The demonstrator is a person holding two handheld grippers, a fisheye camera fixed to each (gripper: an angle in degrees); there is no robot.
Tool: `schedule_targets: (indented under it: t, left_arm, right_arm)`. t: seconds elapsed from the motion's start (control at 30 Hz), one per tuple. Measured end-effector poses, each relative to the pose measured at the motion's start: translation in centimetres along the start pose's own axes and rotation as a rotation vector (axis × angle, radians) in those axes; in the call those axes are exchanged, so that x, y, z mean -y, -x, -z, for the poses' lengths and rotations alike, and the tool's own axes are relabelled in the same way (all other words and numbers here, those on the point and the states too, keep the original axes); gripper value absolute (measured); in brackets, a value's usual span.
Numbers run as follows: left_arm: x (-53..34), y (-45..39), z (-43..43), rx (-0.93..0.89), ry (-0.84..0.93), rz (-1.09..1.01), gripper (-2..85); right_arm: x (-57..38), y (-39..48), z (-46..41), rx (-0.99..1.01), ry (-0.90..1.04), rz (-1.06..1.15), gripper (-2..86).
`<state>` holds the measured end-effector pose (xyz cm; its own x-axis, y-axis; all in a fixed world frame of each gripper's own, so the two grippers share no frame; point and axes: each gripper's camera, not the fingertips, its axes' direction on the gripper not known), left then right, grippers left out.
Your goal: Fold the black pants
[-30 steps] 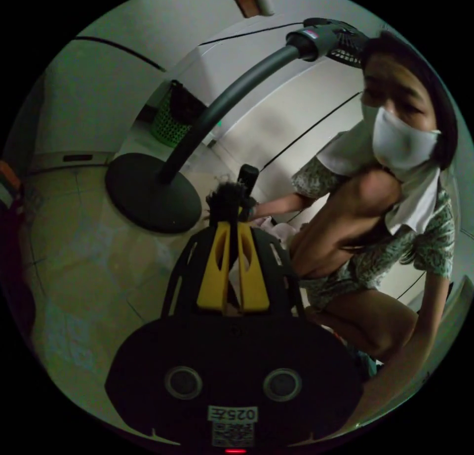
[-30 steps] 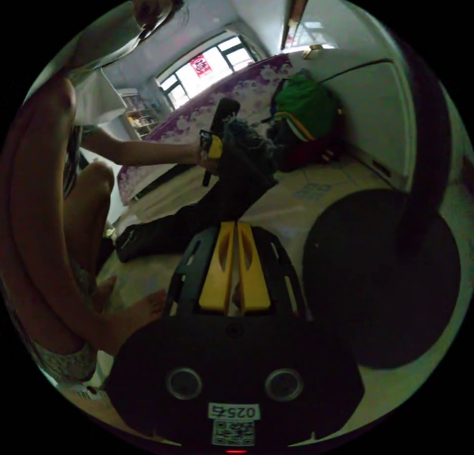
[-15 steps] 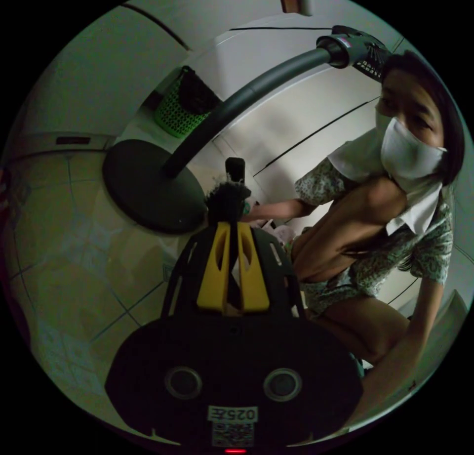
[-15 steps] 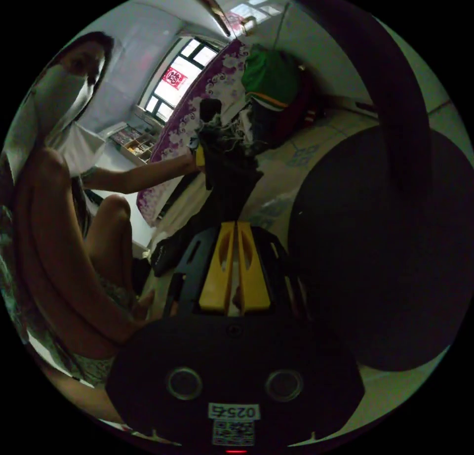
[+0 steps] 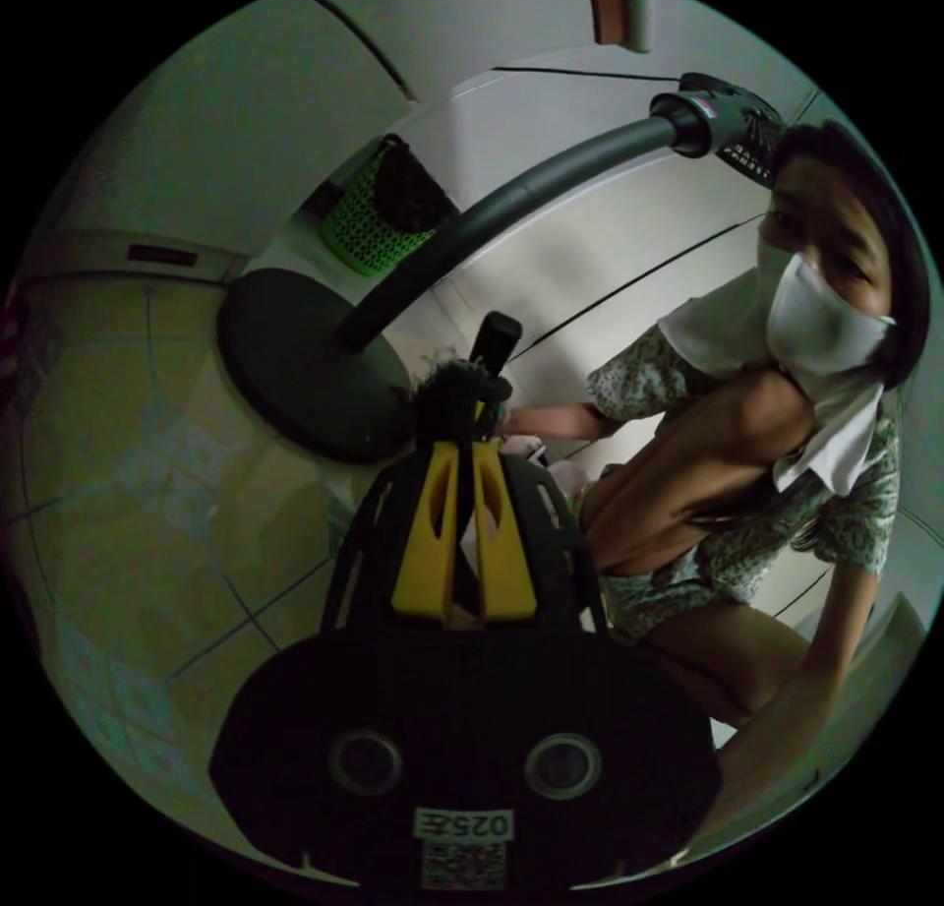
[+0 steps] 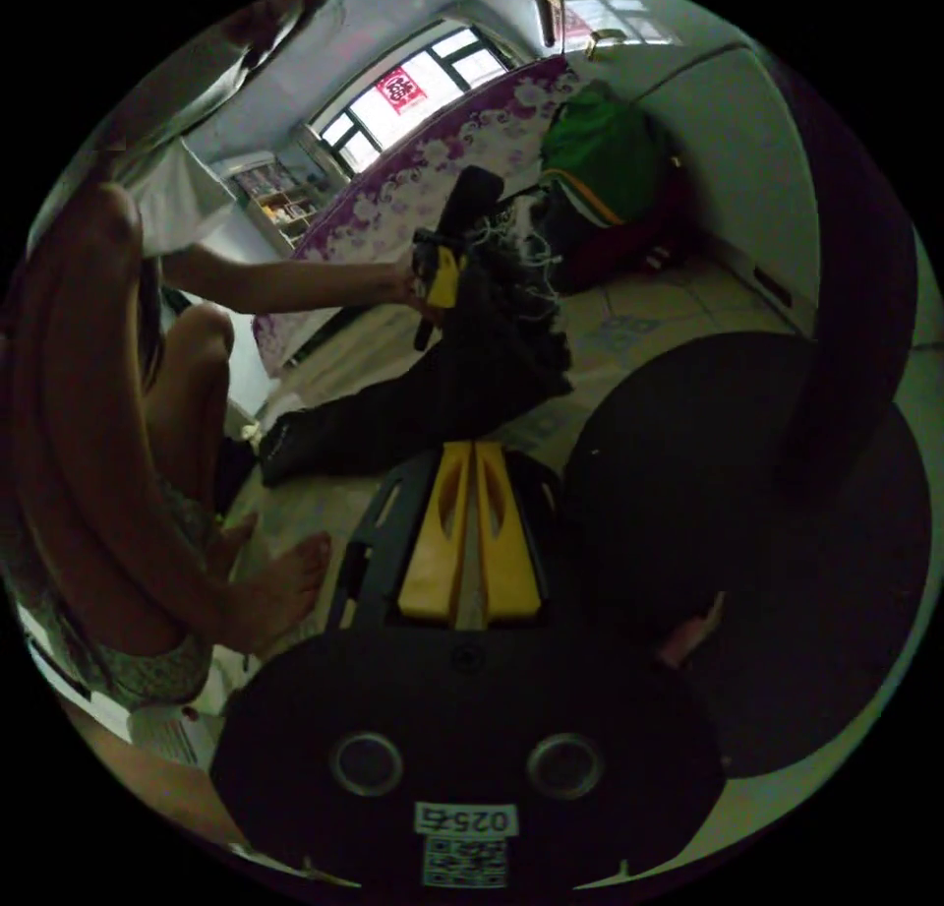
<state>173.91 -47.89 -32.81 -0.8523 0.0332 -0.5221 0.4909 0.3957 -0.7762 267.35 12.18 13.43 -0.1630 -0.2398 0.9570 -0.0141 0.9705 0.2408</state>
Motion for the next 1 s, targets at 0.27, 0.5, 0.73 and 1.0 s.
schedule_targets:
  t: [0.27, 0.5, 0.73, 1.0]
  left_arm:
    - [7.8, 0.7, 1.0, 0.007, 0.016, 0.032, -1.6]
    - [14.7, -0.3, 4.5, 0.066, 0.031, 0.036, -1.6]
    - [26.4, -1.5, 11.7, 0.059, 0.041, -0.02, -1.6]
    - [44.4, -8.7, 20.3, 0.064, 0.025, -0.219, -1.6]
  right_arm:
    - [-0.4, -3.7, -4.3, 0.135, 0.116, -0.138, -0.9]
    - [-0.5, -3.8, -8.6, 0.142, 0.125, -0.174, -0.9]
    - [-0.6, -3.1, -10.1, 0.128, -0.118, -0.268, -0.8]
    - [-3.5, 2.5, -11.4, 0.054, -0.408, -0.285, 5.7]
